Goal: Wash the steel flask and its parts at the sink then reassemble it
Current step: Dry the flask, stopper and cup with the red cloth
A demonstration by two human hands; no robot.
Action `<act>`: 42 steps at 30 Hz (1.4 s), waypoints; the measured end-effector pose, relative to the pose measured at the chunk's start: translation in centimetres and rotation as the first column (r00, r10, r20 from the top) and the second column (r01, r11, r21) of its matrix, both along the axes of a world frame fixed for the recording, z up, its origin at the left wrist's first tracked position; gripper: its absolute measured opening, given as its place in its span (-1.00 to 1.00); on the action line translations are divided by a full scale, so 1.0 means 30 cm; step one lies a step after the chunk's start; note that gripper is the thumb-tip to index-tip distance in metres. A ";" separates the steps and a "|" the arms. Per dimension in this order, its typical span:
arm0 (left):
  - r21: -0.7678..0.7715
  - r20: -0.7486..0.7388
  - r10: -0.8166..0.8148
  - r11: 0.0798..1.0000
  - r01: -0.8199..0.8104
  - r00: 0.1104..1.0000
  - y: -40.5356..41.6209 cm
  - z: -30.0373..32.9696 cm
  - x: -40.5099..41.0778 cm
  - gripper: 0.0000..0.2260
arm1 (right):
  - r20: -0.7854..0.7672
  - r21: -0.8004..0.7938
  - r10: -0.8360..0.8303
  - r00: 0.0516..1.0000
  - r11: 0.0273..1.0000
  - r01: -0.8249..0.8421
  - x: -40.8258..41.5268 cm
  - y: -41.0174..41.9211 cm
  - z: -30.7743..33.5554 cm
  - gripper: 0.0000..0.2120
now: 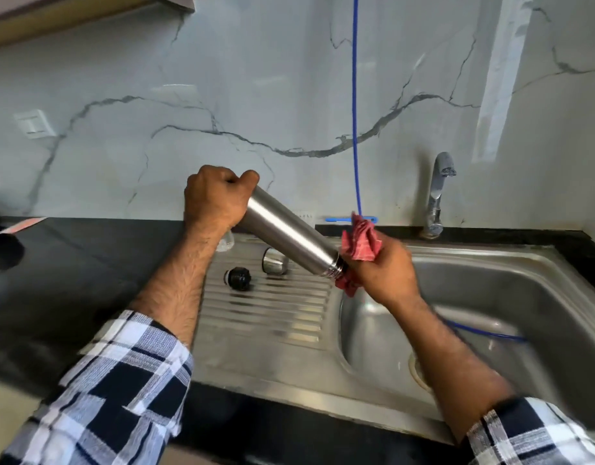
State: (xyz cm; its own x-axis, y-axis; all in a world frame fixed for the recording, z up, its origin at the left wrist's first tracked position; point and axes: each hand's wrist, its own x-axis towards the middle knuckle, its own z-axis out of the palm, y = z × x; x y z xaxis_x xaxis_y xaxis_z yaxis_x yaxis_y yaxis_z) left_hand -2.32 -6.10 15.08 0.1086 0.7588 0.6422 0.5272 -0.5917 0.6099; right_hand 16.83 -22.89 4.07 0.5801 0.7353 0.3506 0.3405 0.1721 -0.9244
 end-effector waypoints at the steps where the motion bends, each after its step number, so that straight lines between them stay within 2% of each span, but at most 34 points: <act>1: 0.004 -0.014 0.032 0.999 -0.031 0.999 0.000 0.013 -0.038 -0.57 | 0.048 0.007 0.036 0.998 0.999 -0.036 -0.050 0.014 0.007 -0.68; 4: 0.031 -0.046 0.115 0.993 -0.114 0.992 0.008 0.066 -0.147 -0.58 | 0.163 -0.013 0.032 0.986 0.999 -0.030 -0.138 0.083 0.023 -0.58; 6: 0.074 -0.103 0.155 0.986 -0.148 0.983 0.012 0.099 -0.227 -0.61 | 0.214 -0.048 0.056 0.975 0.998 -0.047 -0.190 0.137 0.044 -0.62; 9: 0.134 -0.219 0.196 0.976 -0.170 0.956 0.021 0.112 -0.331 -0.64 | 0.159 -0.116 0.119 0.980 0.988 -0.101 -0.267 0.220 0.061 -0.81; 14: 0.233 -0.409 0.290 0.950 -0.208 0.865 0.040 0.047 -0.443 -0.62 | 0.102 -0.144 0.205 0.973 0.971 -0.190 -0.393 0.314 0.052 -0.81; 19: 0.242 -0.452 0.348 0.934 -0.263 0.821 0.106 0.029 -0.493 -0.63 | 0.120 -0.198 0.239 0.964 0.957 -0.213 -0.449 0.343 0.028 -0.81; 23: 0.276 -0.490 0.354 0.930 -0.244 0.797 0.161 0.021 -0.490 -0.62 | 0.115 -0.244 0.252 0.961 0.945 -0.219 -0.480 0.377 0.022 -0.80; 29: 0.217 -0.557 0.308 0.950 -0.223 0.771 0.237 -0.015 -0.470 -0.61 | 0.139 -0.313 0.278 0.950 0.923 -0.224 -0.511 0.422 0.002 -0.84; 39: 0.198 -0.616 0.249 0.967 -0.159 0.747 0.309 -0.025 -0.434 -0.55 | 0.087 -0.319 0.302 0.949 0.911 -0.260 -0.532 0.493 -0.036 -0.76; 42: 0.190 -0.639 0.219 0.974 -0.124 0.738 0.323 -0.020 -0.424 -0.52 | 0.078 -0.314 0.307 0.948 0.911 -0.269 -0.525 0.499 -0.036 -0.79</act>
State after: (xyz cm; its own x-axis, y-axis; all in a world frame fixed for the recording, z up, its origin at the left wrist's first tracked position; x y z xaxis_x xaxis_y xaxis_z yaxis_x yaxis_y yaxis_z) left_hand -15.04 3.58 14.48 0.4121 0.7234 0.5540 0.8672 -0.4980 0.0052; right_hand 1.08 -7.93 2.99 0.2937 0.9447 0.1461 0.4320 0.0052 -0.9019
